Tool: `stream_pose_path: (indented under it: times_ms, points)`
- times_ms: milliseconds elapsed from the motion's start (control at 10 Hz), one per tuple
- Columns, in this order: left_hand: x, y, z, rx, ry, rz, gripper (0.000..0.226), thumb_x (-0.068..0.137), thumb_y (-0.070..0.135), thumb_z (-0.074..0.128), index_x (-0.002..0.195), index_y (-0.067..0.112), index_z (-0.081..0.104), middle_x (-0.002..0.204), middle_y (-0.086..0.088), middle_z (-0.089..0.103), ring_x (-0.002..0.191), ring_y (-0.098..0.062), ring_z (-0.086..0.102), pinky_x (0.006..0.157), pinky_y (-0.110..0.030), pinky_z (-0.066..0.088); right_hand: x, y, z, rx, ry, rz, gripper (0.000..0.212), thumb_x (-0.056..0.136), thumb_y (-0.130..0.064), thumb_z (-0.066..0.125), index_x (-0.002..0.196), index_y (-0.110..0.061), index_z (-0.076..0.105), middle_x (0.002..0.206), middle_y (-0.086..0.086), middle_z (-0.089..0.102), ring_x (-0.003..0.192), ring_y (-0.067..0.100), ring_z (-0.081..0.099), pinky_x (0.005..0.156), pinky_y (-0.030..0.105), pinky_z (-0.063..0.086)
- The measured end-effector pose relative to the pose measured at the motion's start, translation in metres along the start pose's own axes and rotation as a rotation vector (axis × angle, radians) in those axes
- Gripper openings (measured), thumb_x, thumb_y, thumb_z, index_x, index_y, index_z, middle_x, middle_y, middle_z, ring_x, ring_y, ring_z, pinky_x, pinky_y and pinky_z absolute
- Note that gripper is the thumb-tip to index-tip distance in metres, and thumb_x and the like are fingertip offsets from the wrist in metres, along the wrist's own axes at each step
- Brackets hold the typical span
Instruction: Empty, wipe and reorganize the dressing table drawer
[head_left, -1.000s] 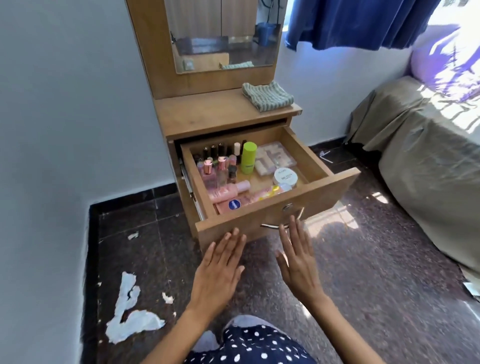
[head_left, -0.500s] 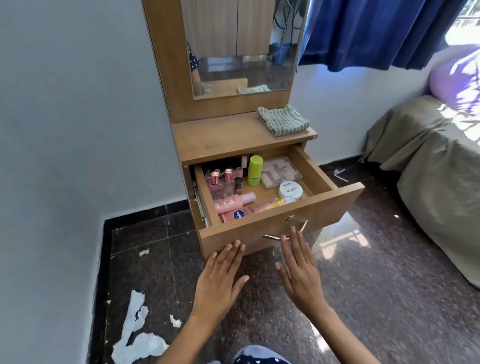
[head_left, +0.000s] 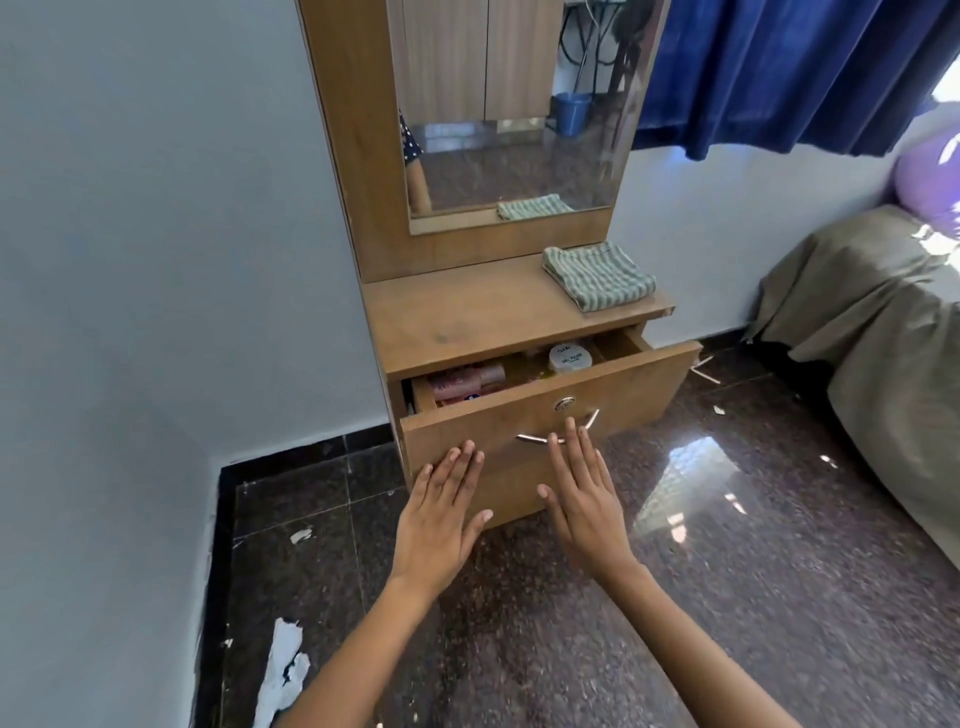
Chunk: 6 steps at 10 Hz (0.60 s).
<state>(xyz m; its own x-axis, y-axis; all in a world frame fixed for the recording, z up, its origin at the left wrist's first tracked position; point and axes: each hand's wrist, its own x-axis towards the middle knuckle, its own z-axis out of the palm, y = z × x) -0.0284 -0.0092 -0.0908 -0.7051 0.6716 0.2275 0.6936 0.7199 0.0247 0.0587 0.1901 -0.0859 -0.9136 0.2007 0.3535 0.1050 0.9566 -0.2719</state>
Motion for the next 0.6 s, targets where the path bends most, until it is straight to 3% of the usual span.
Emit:
stream_pose_path:
  times_ms: [400,600]
  points:
    - [0.057,-0.033,0.004,0.022,0.032,-0.063,0.067,0.097,0.048,0.027,0.151,0.011,0.017,0.160,-0.004,-0.002,0.147,-0.017,0.000,0.119,-0.037,0.003,0.074,0.001,0.021,-0.101,-0.069,0.006,0.063,0.101,-0.047,0.024,0.154,-0.015,0.010,0.162,0.007,0.000,0.149,0.020,0.000,0.119,0.038,0.013]
    - [0.051,-0.017,-0.008,-0.059,0.159,-0.014,0.066,0.099,0.045,0.027,0.151,0.006,0.016,0.160,-0.010,0.002,0.147,-0.020,0.005,0.118,-0.038,0.005,0.073,-0.006,0.018,-0.052,0.020,0.003,0.063,0.101,-0.045,0.025,0.153,-0.014,0.009,0.162,0.006,0.003,0.149,0.019,0.004,0.119,0.039,0.015]
